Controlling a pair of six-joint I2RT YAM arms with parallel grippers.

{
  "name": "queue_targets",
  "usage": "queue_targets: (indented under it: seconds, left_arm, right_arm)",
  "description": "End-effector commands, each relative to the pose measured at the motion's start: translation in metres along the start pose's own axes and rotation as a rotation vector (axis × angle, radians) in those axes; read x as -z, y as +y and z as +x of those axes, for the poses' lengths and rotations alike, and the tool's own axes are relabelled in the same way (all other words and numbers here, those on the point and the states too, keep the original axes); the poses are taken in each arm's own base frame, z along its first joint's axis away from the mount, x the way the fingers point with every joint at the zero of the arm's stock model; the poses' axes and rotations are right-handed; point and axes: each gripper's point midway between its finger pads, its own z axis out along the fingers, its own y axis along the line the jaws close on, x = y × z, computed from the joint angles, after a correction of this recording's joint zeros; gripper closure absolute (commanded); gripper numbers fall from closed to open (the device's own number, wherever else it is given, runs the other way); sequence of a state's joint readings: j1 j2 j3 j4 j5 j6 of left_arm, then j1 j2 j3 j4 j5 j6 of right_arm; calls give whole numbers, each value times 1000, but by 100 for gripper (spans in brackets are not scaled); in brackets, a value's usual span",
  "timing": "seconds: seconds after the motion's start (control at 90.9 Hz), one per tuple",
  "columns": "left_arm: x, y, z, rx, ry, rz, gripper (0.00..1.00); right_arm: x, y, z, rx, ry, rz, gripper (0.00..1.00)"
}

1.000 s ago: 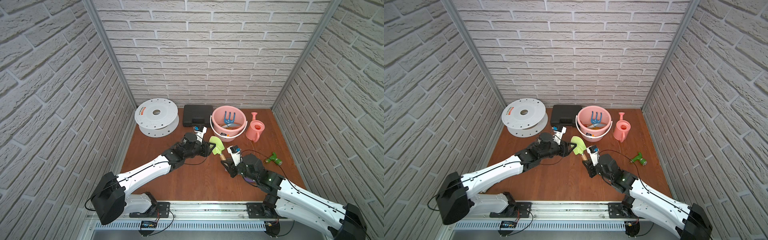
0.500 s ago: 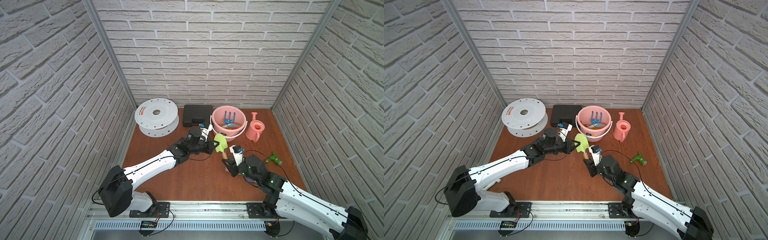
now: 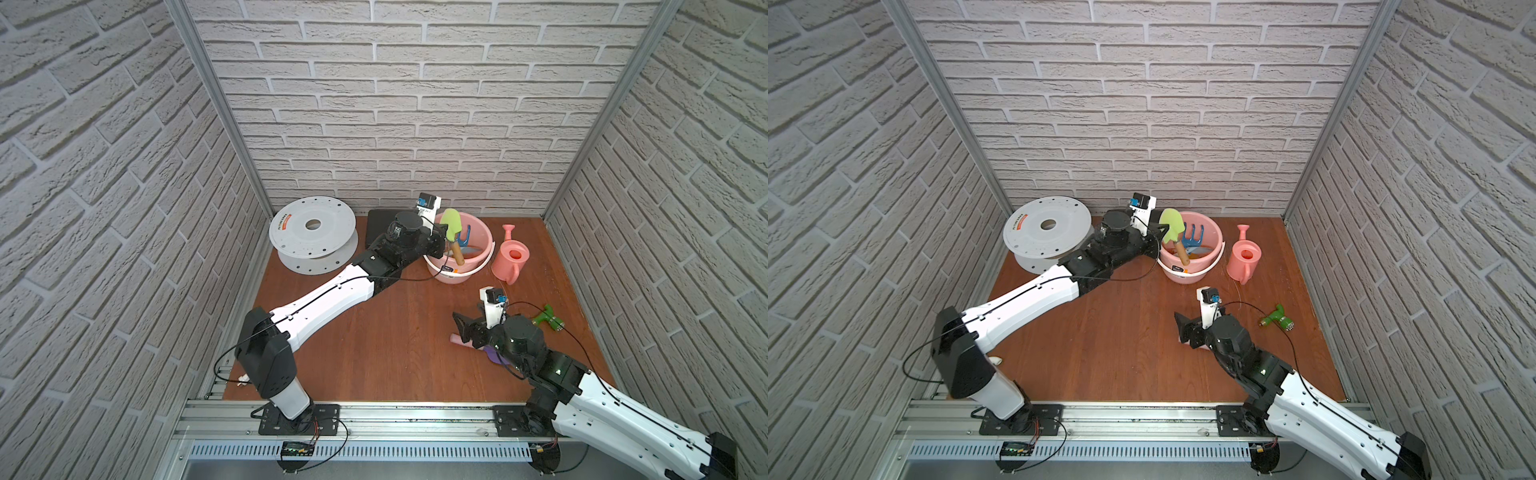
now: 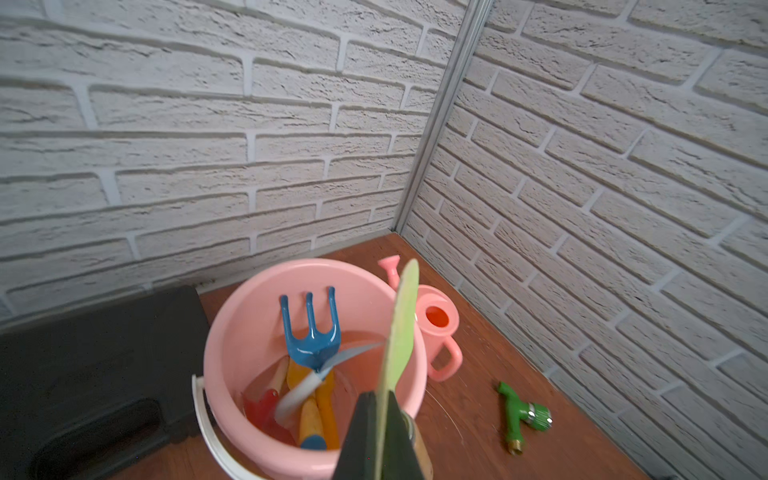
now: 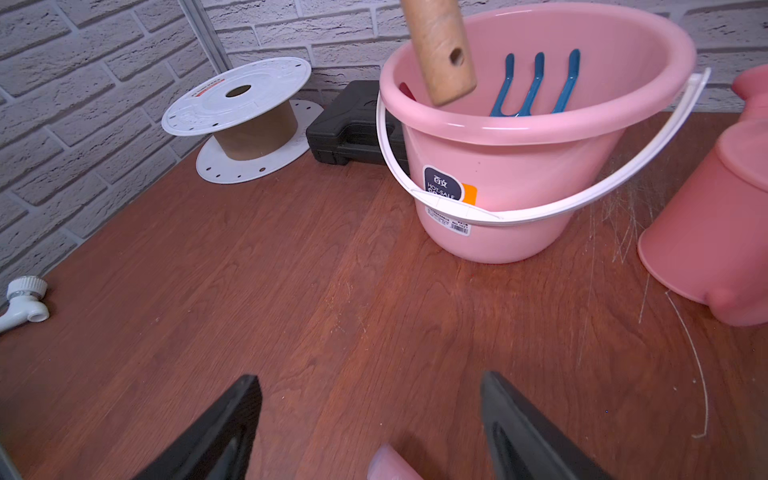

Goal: Organize the gardening tools
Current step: Place the gardening tool in the container.

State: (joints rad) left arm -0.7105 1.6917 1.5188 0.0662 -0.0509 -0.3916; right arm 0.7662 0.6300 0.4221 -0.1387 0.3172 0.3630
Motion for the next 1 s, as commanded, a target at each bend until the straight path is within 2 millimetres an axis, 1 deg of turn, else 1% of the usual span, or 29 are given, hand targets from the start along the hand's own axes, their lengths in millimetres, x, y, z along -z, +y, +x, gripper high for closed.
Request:
queue_targets:
  seconds: [0.0,0.099,0.176,0.22,0.286,0.308,0.33,0.352,0.396,0.451,0.462,0.484,0.517,0.55,0.561,0.583,0.616,0.649,0.66,0.693,0.726,0.759,0.825,0.913,0.99]
  left_arm:
    - [-28,13,-22,-141,-120,-80,100]
    - [-55,20,-17,-207,-141,-127,100]
    - [-74,26,-5,-246,-147,-161,100]
    - [-81,29,4,-260,-164,-168,100]
    - [-86,28,11,-258,-204,-167,100]
    - [-87,29,13,-254,-207,-167,95]
    - [-87,29,14,-248,-205,-165,82]
    - [-87,28,17,-242,-196,-164,74]
    - [-86,28,19,-231,-175,-159,67]
    - [-81,27,21,-222,-145,-152,56]
    - [-79,28,22,-221,-137,-152,54]
    - [-74,27,20,-216,-131,-150,45]
    - [-68,28,21,-209,-119,-151,35]
    - [-60,28,22,-198,-111,-152,18]
    - [-58,29,22,-191,-109,-153,10]
    - [-49,28,18,-179,-113,-152,4]
    - [-42,29,23,-165,-95,-149,2]
    - [-31,29,23,-151,-85,-145,2]
    - [-26,29,21,-145,-85,-145,2]
    - [-17,30,30,-128,-56,-144,2]
    - [-6,31,32,-112,-42,-142,2]
    - [3,32,42,-104,-13,-142,2]
    - [27,33,46,-106,-23,-165,2]
    - [51,33,57,-44,-29,-155,2]
    - [71,39,76,17,9,-159,2]
  right_arm:
    - [0,-5,0,-9,-2,32,13]
    - [-2,-6,2,-10,7,43,13]
    - [-3,-8,3,-7,13,57,13]
    - [-4,-10,4,-8,16,67,13]
    - [-5,-13,5,-6,21,87,13]
    - [-5,-14,6,-7,23,94,12]
    - [-6,-15,6,-7,25,101,12]
    - [-6,-17,7,-6,27,110,12]
    - [-6,-20,8,-12,29,126,9]
    - [-6,-24,9,-20,33,152,4]
    - [-7,-25,9,-22,34,157,3]
    - [-6,-26,10,-24,35,167,0]
    - [-7,-28,10,-29,35,180,0]
    - [-7,-32,12,-41,40,200,0]
    - [-7,-33,12,-46,40,207,0]
    - [-7,-35,13,-57,38,223,0]
    - [-7,-40,14,-82,39,251,0]
    - [-7,-43,14,-102,40,269,0]
    - [-6,-43,13,-105,42,271,0]
    - [-6,-42,12,-119,46,272,0]
    - [-6,-42,12,-132,58,276,0]
    - [-6,-42,13,-146,74,280,0]
    - [-5,-40,15,-192,111,285,0]
    - [-2,-33,19,-261,178,275,7]
    - [3,-32,22,-327,222,292,10]
